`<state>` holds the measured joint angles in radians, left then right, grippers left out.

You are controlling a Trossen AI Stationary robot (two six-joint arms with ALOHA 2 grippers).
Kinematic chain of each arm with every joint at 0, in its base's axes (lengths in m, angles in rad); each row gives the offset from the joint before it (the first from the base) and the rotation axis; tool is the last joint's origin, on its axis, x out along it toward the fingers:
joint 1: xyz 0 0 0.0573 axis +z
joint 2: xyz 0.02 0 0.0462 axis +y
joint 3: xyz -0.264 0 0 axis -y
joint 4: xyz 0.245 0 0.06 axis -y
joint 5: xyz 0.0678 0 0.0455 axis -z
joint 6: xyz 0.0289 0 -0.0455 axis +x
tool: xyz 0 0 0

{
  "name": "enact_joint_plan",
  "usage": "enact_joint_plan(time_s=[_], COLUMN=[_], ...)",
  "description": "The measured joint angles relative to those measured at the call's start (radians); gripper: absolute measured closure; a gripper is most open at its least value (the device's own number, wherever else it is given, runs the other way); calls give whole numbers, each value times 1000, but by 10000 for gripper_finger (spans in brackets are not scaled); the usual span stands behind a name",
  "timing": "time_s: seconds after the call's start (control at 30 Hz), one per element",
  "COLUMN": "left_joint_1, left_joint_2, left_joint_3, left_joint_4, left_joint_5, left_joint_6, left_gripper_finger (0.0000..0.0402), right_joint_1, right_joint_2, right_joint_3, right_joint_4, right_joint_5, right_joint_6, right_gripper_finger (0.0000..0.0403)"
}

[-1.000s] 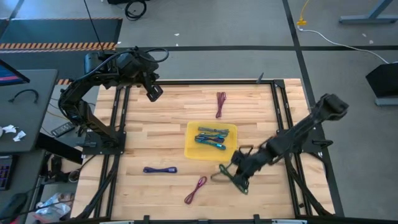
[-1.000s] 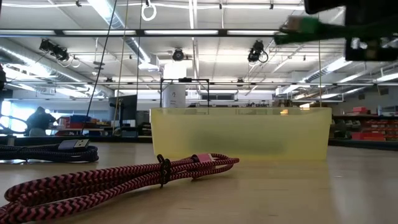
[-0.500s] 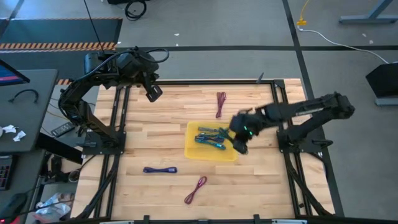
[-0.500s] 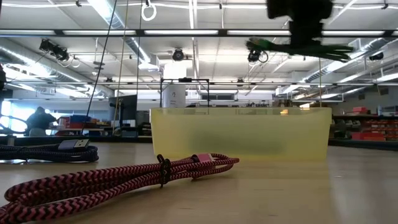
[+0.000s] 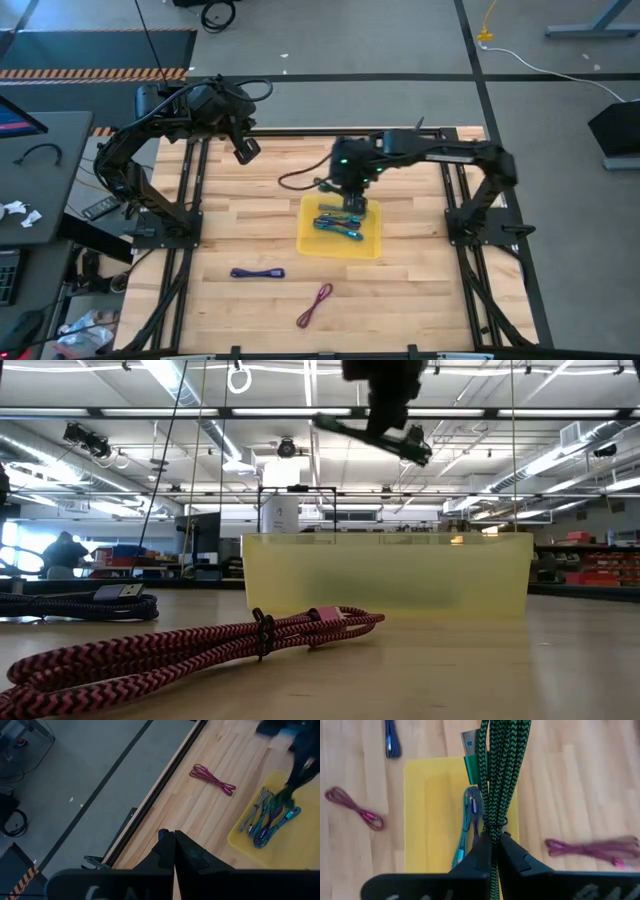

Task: Pick and place USB-C Cables
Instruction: Put the green charger cable into the yellow bin

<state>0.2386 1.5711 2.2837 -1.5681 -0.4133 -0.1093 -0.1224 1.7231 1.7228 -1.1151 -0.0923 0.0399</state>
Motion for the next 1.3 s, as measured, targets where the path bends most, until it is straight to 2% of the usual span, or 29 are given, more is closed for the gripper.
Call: enact_joint_plan(time_s=[0.17,0.5,0.8,1.1,1.3], left_joint_1=[0,0,0,0,0], left_joint_2=[0,0,0,0,0], left_joint_3=[0,0,0,0,0], left_joint_4=[0,0,0,0,-1], left_joint_5=[0,0,0,0,0], left_joint_6=[-2,-42,-59,-62,-62], left_gripper_finger=[397,397,397,397,397], right_joint_1=[-3,-5,-28,-37,-38], right_joint_2=[126,328,431,437,436], right_joint_3=[7,6,5,5,-55], right_joint_4=[5,24,29,42,72], right_joint_5=[-63,-89,-89,-91,-67], right_joint_6=[-105,-276,-182,-144,-124], right_gripper_finger=[391,391,391,391,391])
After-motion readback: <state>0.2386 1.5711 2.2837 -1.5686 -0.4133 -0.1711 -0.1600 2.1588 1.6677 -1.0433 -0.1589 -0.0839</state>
